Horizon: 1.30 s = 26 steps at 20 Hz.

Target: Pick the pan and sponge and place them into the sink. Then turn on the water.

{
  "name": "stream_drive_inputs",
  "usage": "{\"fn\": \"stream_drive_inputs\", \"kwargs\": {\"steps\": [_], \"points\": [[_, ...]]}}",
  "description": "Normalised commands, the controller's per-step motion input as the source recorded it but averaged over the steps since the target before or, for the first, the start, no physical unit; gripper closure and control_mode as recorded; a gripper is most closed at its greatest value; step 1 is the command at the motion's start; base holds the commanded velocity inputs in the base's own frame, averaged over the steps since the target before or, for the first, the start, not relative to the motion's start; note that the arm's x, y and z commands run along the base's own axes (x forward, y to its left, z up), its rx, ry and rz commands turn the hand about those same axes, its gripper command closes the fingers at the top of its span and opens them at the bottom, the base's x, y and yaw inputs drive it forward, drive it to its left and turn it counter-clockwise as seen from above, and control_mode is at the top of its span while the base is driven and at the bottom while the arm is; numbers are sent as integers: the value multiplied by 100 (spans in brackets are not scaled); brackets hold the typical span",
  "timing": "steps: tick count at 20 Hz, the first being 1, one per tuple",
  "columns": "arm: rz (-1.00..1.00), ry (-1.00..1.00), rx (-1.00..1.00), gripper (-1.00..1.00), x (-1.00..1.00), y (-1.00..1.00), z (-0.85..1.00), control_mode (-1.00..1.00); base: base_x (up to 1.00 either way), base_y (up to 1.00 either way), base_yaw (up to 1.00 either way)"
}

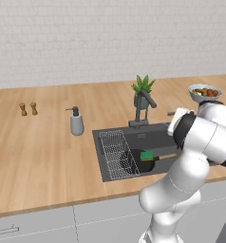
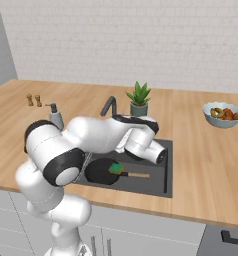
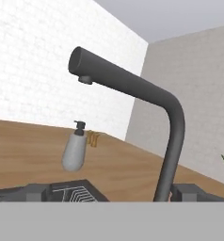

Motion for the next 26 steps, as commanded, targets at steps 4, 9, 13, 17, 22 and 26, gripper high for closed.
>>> {"fn": "stream_drive_inputs", "kwargs": {"steps": [4, 9, 13, 17, 22, 26], "points": [[0, 0, 6, -100, 22, 0, -15, -100, 0, 0, 0], [0, 1, 8, -100, 27, 0, -9, -100, 0, 0, 0], [0, 11, 1, -100, 44, 0, -9, -100, 0, 0, 0], [0, 20, 0, -100, 48, 0, -19, -100, 0, 0, 0], [0, 12, 1, -100, 41, 0, -27, -100, 0, 0, 0], [0, 1, 4, -100, 34, 0, -30, -100, 0, 0, 0]]}}
